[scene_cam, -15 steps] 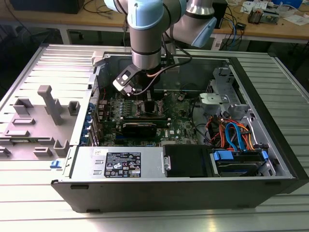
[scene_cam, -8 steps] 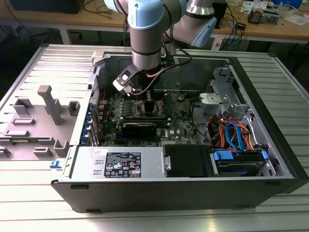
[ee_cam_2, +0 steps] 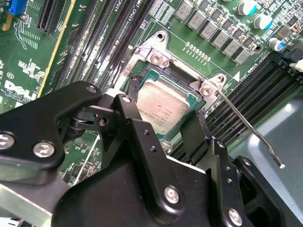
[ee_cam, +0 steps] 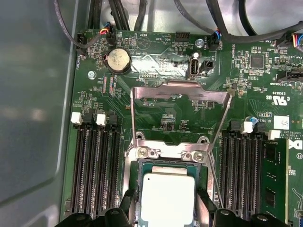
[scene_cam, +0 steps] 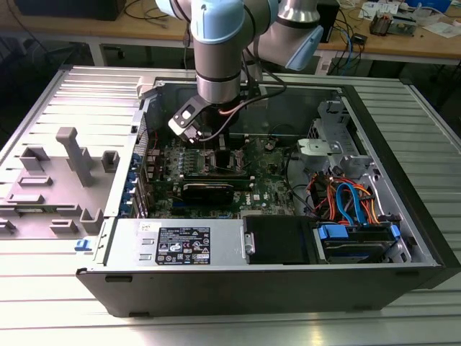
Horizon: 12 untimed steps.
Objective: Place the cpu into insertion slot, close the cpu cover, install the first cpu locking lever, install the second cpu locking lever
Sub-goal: 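Place the cpu into insertion slot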
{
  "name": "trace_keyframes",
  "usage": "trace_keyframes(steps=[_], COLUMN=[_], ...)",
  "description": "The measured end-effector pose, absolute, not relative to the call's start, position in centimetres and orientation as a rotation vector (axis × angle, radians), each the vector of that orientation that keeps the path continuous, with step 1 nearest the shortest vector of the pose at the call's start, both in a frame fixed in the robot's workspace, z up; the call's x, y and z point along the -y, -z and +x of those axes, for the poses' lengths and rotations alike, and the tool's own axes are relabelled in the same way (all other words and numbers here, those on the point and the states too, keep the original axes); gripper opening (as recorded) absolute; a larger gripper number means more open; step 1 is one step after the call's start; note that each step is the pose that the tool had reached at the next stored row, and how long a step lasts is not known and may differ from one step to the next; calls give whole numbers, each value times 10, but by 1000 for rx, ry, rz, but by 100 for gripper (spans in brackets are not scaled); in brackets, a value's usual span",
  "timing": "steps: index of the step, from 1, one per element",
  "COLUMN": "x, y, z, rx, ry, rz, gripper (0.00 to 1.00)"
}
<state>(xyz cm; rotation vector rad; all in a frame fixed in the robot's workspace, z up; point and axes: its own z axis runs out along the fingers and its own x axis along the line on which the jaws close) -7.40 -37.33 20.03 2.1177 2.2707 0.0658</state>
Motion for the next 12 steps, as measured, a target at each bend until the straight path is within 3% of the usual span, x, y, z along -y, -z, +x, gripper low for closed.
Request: trace_keyframes(steps=[9,10,11,12], x=[373,373,373,373], y=[-211,-214,-215,-217], z=[-73,-73,-73,-73], rx=[-2266,-2266,-2266,-2265], ry=[-56,-54,-53,-53], rz=[2114,2113,2113,2113], gripper=[62,54,54,48])
